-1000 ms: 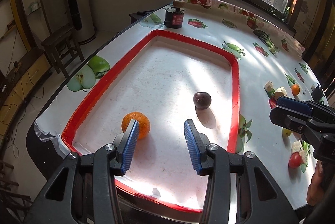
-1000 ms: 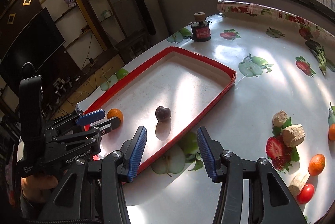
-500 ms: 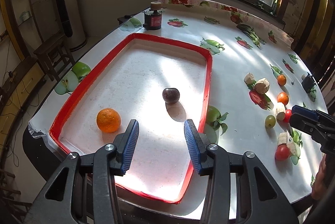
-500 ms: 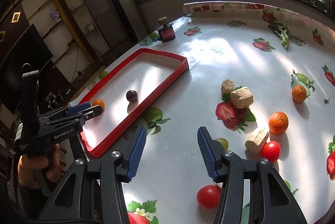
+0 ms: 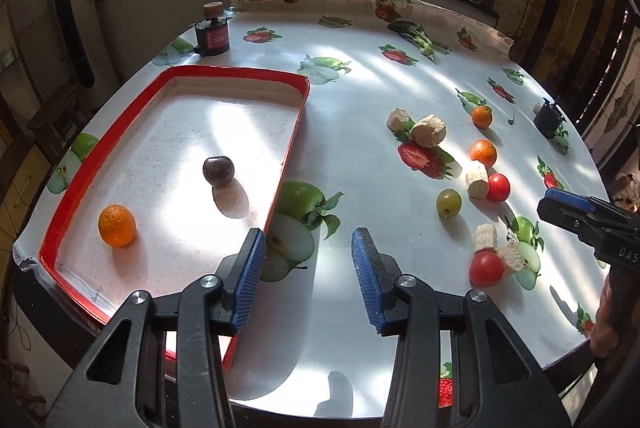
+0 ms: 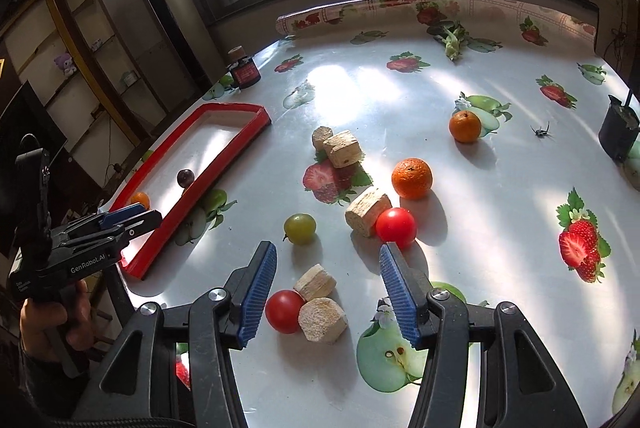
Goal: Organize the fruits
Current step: 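Grasp the red tomato with the left tool while the right tool grasps a foam block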
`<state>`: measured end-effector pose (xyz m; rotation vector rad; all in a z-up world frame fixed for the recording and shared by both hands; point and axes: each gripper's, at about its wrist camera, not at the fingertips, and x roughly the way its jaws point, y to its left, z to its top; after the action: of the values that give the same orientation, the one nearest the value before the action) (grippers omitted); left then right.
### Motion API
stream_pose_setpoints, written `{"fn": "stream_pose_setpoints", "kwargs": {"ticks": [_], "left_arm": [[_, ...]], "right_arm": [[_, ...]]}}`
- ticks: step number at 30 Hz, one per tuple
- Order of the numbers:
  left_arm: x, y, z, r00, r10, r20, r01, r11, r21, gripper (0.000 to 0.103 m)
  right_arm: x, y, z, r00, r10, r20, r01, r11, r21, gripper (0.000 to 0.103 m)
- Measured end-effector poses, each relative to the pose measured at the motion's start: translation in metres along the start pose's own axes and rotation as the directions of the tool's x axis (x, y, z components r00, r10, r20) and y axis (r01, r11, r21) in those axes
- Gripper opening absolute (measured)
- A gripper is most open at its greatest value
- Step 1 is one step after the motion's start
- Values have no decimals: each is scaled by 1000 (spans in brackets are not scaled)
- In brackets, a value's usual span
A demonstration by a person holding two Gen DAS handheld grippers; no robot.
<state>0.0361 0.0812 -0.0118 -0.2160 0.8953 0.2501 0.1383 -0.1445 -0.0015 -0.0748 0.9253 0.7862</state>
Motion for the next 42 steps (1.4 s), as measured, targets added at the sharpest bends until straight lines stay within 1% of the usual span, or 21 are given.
{"fn": "stream_pose_setpoints", "kwargs": {"ticks": [5,9,13,17,21,24,25,26,27,28,30,34,40,41,42], "left_arm": [[3,-27,-7,998,-63,-24,64,997,49,43],[6,-52,-16,992,-117,-52,122,987,102,43],[13,-73,-24,982,-166,-91,177,974,142,43],[20,-94,-28,966,-226,-128,246,955,166,43],[27,-115,-28,957,-251,-145,277,939,206,43],[40,-124,-27,953,-257,-161,289,931,223,42],[45,-124,-27,952,-256,-169,289,931,221,38],[48,-123,-26,945,-275,-178,310,926,214,36],[49,-122,-26,936,-299,-184,333,921,203,31],[48,-120,-26,940,-292,-179,326,923,206,31],[45,-117,-27,954,-254,-160,286,930,230,31],[38,-97,-22,960,-245,-132,268,944,192,31],[31,-69,-17,969,-225,-106,239,961,140,31],[30,-67,-16,969,-224,-103,237,962,136,31],[29,-65,-16,970,-222,-100,234,963,134,31]], "right_arm": [[-10,-13,-8,999,-30,11,30,999,19,56],[-14,-18,-19,999,-37,5,37,999,22,56],[-16,-14,-35,999,-39,-15,39,999,-15,55],[-21,-17,-47,999,-53,-14,53,999,-14,55],[-29,-27,-49,998,-61,-1,61,998,7,55],[-32,-31,-48,998,-64,4,64,998,16,55],[-32,-32,-48,998,-64,3,64,998,18,55],[-31,-32,-48,998,-63,1,63,998,19,55],[-30,-32,-48,998,-60,-2,60,998,20,55],[-29,-31,-48,998,-55,-5,56,998,20,55],[-25,-28,-48,999,-42,-13,43,999,13,54],[-10,-18,-47,999,-12,-41,12,1000,-10,51],[25,2,-44,995,1,-101,-7,998,-60,47],[30,4,-44,994,-7,-110,0,998,-68,46],[35,6,-44,993,-10,-120,2,997,-72,40]]}}
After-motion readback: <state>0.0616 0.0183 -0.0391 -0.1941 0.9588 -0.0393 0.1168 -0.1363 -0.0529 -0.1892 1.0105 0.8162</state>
